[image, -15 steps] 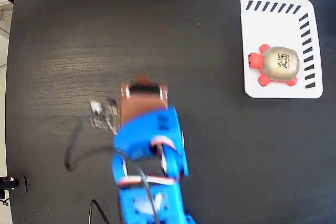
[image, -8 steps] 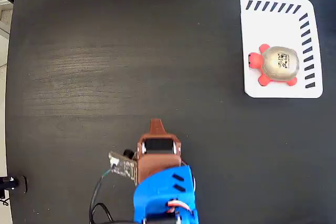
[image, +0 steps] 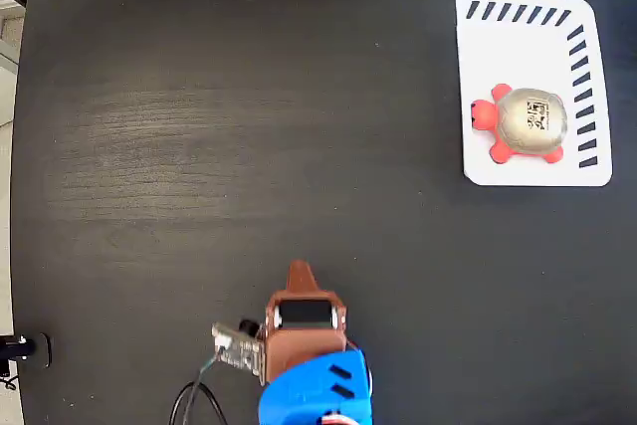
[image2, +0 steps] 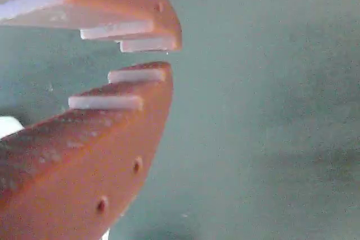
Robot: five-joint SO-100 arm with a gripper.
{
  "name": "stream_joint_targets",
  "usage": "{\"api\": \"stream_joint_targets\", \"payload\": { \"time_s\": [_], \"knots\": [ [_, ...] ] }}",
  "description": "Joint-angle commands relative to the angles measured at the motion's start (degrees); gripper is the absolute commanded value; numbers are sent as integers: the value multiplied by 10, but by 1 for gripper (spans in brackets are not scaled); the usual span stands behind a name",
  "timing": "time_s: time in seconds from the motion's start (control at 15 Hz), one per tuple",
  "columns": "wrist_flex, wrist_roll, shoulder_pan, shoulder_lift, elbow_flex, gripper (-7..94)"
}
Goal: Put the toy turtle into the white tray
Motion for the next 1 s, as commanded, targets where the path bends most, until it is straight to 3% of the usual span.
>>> {"api": "stream_joint_targets", "payload": {
  "time_s": [0.0, 0.93],
  "knots": [
    [30, 3, -3, 28, -5, -3],
    [33, -12, -14, 28, -5, 0]
  ]
}}
